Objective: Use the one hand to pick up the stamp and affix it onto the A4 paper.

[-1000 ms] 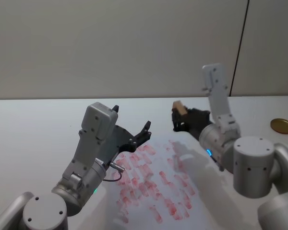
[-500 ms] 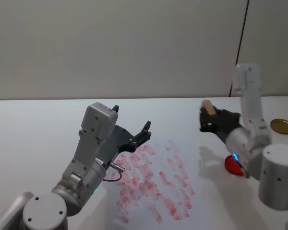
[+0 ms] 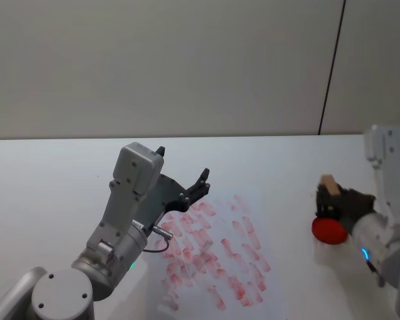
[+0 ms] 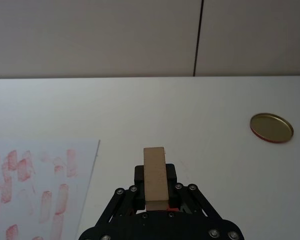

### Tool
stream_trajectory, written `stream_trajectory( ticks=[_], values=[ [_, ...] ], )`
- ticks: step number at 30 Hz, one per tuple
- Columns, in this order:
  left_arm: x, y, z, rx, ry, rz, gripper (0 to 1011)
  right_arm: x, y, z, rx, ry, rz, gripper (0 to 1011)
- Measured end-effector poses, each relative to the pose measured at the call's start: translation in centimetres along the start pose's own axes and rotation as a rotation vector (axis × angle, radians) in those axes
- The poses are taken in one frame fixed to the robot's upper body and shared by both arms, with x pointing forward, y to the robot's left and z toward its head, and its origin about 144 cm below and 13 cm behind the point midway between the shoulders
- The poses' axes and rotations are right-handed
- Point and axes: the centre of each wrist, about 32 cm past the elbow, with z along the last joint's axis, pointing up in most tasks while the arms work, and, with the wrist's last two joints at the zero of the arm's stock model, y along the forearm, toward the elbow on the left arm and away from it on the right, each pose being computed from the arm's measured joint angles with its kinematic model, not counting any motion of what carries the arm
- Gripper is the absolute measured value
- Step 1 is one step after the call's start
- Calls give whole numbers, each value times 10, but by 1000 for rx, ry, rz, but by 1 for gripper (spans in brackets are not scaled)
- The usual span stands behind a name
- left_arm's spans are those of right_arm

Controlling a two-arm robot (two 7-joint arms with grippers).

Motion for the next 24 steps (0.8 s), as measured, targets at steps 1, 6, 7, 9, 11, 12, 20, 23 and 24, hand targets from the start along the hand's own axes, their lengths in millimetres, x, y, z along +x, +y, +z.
stream_trajectory(
  ticks=[1, 6, 7, 9, 11, 12, 20, 23, 24],
  values=[
    [0, 0, 0, 0, 0, 0, 993, 1, -1, -2, -5, 2, -4, 220],
    [0, 0, 0, 0, 0, 0, 993, 9, -5, -11, -38, 11, -31, 220],
    [0, 0, 0, 0, 0, 0, 993, 10, -5, -12, -41, 12, -33, 220],
    [0, 0, 0, 0, 0, 0, 993, 13, -6, -15, -50, 15, -41, 220],
    [0, 0, 0, 0, 0, 0, 993, 14, -6, -17, -56, 15, -45, 220],
    [0, 0, 0, 0, 0, 0, 993, 15, -5, -18, -61, 16, -47, 220],
    [0, 0, 0, 0, 0, 0, 993, 20, -1, -26, -79, 16, -55, 220],
    [0, 0, 0, 0, 0, 0, 993, 21, 2, -28, -83, 13, -51, 220],
    [0, 0, 0, 0, 0, 0, 993, 21, 2, -28, -83, 13, -51, 220]
  ],
)
